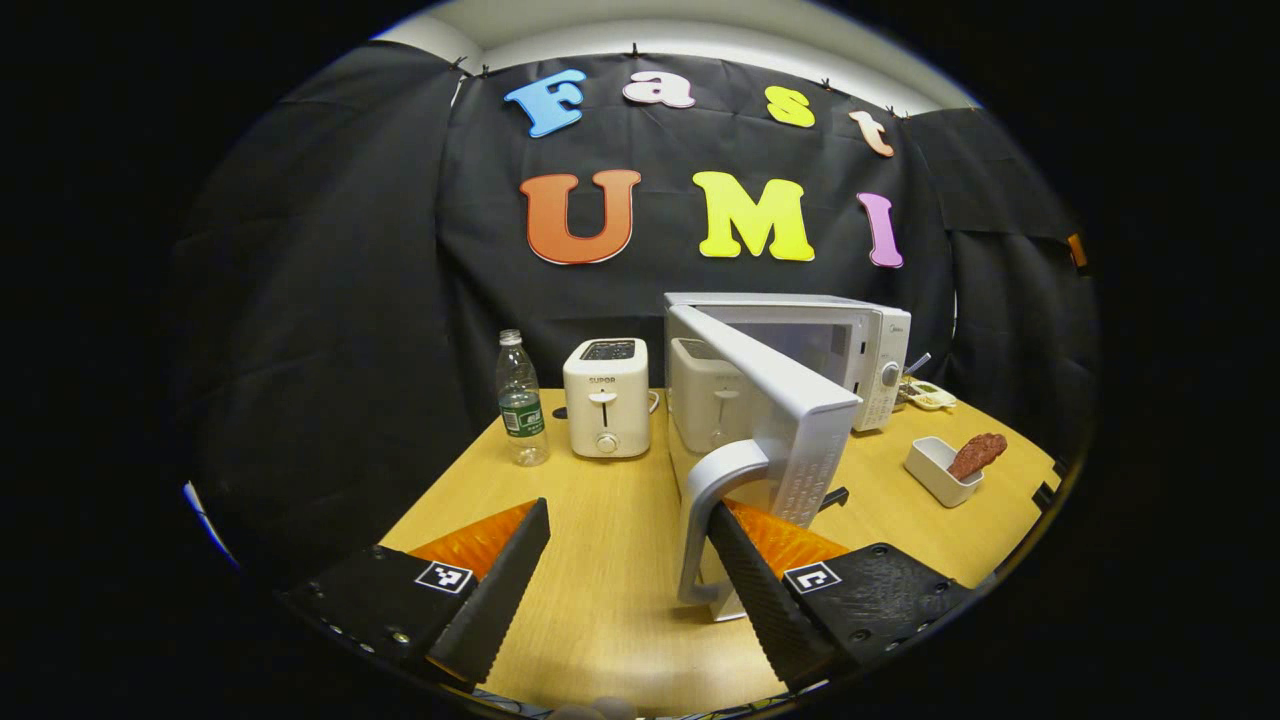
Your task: Open the microwave oven with the left hand, put the food in, and close the microwave oven.
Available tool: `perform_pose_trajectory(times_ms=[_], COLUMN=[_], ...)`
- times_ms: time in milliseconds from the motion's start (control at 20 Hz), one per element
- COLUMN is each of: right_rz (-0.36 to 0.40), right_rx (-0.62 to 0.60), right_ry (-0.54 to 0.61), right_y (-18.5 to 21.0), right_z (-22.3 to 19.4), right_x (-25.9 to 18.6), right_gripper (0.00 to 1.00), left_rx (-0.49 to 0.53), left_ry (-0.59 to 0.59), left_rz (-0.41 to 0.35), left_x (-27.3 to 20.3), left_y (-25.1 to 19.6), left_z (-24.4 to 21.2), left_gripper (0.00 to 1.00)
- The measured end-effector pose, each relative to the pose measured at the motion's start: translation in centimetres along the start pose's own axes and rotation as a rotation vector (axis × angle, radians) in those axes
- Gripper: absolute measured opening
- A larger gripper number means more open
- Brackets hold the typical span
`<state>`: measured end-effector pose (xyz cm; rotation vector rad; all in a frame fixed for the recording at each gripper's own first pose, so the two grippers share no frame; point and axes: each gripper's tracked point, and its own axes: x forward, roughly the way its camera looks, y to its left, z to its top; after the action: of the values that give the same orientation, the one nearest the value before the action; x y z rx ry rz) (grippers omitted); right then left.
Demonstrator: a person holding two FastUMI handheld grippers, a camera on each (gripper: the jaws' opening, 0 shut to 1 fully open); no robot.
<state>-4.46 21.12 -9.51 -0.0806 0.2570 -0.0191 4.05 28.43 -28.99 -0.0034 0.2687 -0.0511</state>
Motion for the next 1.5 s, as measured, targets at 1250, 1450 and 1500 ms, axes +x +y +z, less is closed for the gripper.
perform_pose_trajectory(times_ms=[1250, 1450, 1500], right_rz=[0.163, 0.242, 0.261], right_rx=[0.328, 0.479, 0.505], right_ry=[0.500, 0.589, 0.610], right_y=[-14.2, -13.8, -13.5], right_z=[-20.5, -21.8, -22.0], right_x=[20.4, 21.7, 21.9], right_gripper=[0.75, 0.59, 0.51], left_rx=[-0.015, -0.001, -0.005], left_ry=[-0.039, -0.041, -0.039], left_rz=[0.094, 0.117, 0.124], left_x=[-6.4, -6.0, -5.9], left_y=[-12.0, -13.8, -13.9], left_z=[8.1, 9.0, 9.2], left_gripper=[0.97, 0.97, 0.97])
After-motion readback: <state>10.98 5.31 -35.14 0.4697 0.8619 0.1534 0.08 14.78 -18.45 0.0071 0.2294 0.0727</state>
